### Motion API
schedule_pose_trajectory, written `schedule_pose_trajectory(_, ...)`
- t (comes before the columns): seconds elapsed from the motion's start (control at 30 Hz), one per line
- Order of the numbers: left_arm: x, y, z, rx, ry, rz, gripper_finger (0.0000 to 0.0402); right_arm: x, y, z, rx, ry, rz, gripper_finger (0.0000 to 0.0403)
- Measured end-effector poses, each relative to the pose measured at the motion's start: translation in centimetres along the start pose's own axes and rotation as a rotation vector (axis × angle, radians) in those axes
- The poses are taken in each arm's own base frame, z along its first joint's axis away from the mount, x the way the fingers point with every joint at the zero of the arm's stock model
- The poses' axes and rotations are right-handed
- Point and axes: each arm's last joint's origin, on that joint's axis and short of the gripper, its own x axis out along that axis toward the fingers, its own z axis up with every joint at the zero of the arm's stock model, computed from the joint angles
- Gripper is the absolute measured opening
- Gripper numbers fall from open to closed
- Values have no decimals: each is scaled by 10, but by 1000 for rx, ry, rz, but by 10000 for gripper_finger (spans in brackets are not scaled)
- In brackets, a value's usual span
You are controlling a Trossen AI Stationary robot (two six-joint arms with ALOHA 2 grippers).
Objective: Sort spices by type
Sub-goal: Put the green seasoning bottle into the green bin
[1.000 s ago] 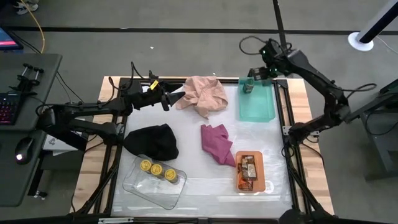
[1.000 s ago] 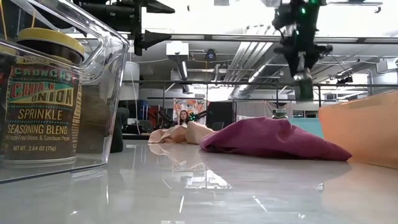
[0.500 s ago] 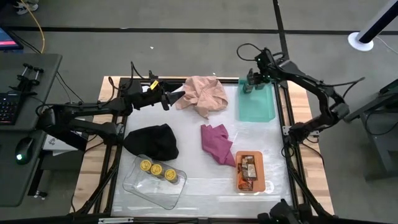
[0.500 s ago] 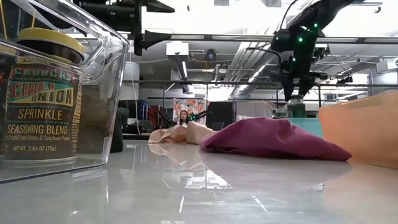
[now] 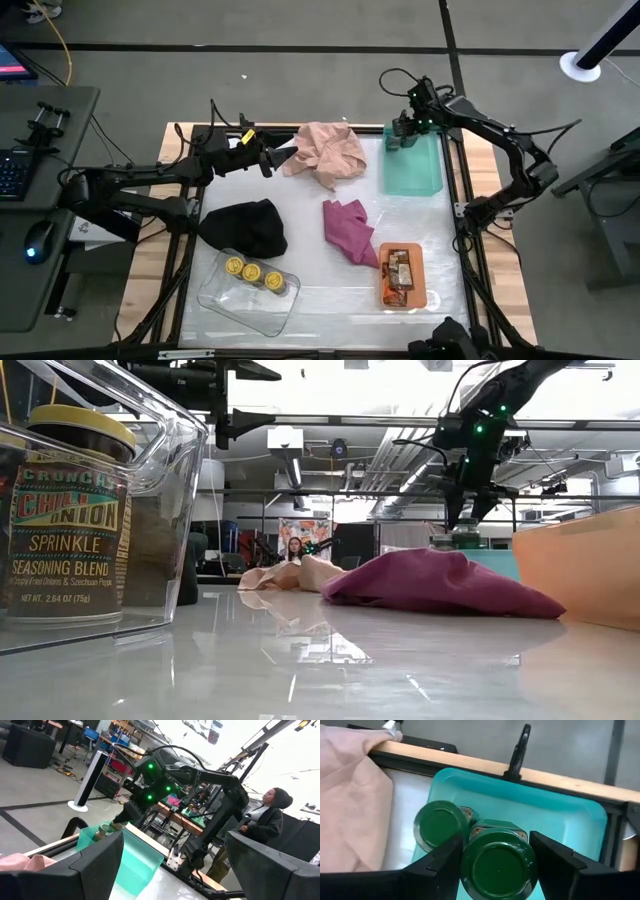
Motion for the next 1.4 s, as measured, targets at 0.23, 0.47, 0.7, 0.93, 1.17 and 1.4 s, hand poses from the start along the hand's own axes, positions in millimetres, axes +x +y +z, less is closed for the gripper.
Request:
schedule_pose_trajectory(0.23,0,0,0,1,1,1,330,0,-1,0,5,-6,-18,199)
schedule_pose_trajectory(0.47,0,0,0,34,1,1,330,21,1,0,27,61,-27,199)
schedule_pose_trajectory(0.7,0,0,0,32,0,1,330,37,4,2,27,85,-15,199)
schedule_pose_trajectory(0.93,0,0,0,29,1,1,330,37,5,4,29,64,-9,199)
schedule_pose_trajectory(1.17,0,0,0,28,1,0,330,37,5,4,20,65,-11,269)
schedule_pose_trajectory(1.4,0,0,0,33,0,0,330,35,5,3,-14,75,3,281)
